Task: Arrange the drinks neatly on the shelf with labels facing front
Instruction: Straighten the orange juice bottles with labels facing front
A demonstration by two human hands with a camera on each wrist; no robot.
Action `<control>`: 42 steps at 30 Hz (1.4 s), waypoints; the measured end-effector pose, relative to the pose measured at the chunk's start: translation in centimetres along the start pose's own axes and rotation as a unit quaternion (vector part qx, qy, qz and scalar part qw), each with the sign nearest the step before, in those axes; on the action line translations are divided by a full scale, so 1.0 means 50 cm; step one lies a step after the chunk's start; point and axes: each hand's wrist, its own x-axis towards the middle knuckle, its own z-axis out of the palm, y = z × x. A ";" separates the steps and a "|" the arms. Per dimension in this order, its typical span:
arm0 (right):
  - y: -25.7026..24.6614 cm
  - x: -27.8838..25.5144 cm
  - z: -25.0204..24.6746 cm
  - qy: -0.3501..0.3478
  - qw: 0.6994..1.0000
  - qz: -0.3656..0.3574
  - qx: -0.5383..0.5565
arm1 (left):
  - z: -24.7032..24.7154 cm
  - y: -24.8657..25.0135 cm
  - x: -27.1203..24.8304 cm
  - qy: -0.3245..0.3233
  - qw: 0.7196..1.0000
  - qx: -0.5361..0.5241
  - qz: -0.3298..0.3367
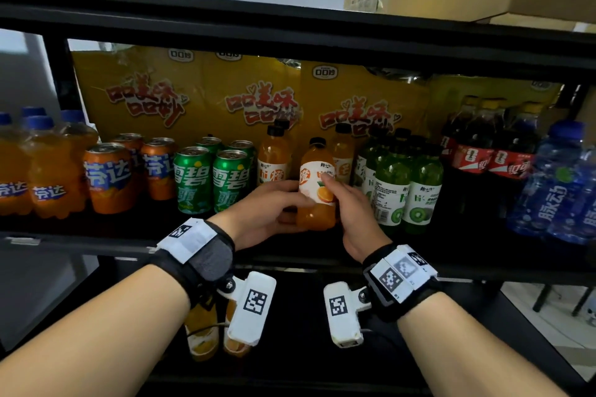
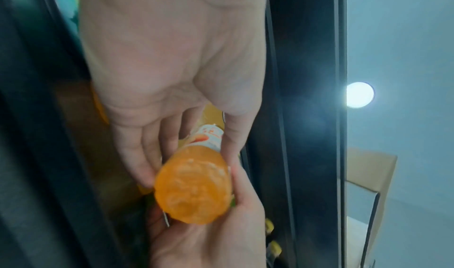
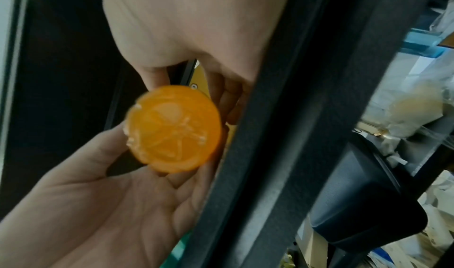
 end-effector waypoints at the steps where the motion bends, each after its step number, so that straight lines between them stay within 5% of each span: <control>1: -0.007 -0.002 -0.005 -0.015 1.000 0.006 -0.006 | -0.002 0.006 -0.007 -0.003 1.000 -0.025 -0.004; 10: -0.040 -0.026 -0.005 -0.012 0.984 0.052 -0.171 | 0.018 0.044 -0.032 0.051 0.981 -0.180 -0.055; 17: -0.062 -0.029 -0.023 -0.049 0.979 0.050 -0.191 | 0.015 0.023 -0.035 0.056 0.992 -0.114 -0.022; 23: -0.086 -0.043 -0.005 -0.070 0.976 -0.106 -0.178 | 0.013 -0.014 -0.033 0.077 0.986 0.069 0.130; 28: -0.069 -0.071 0.003 -0.081 0.926 -0.243 -0.277 | 0.011 -0.037 -0.028 0.117 0.939 0.181 0.267; 33: -0.038 -0.092 0.006 -0.077 0.902 -0.345 -0.248 | 0.002 -0.058 -0.033 0.147 0.885 0.278 0.343; 42: -0.034 -0.010 0.020 -0.071 0.963 -0.176 -0.192 | -0.027 0.084 -0.057 0.212 0.865 0.316 0.327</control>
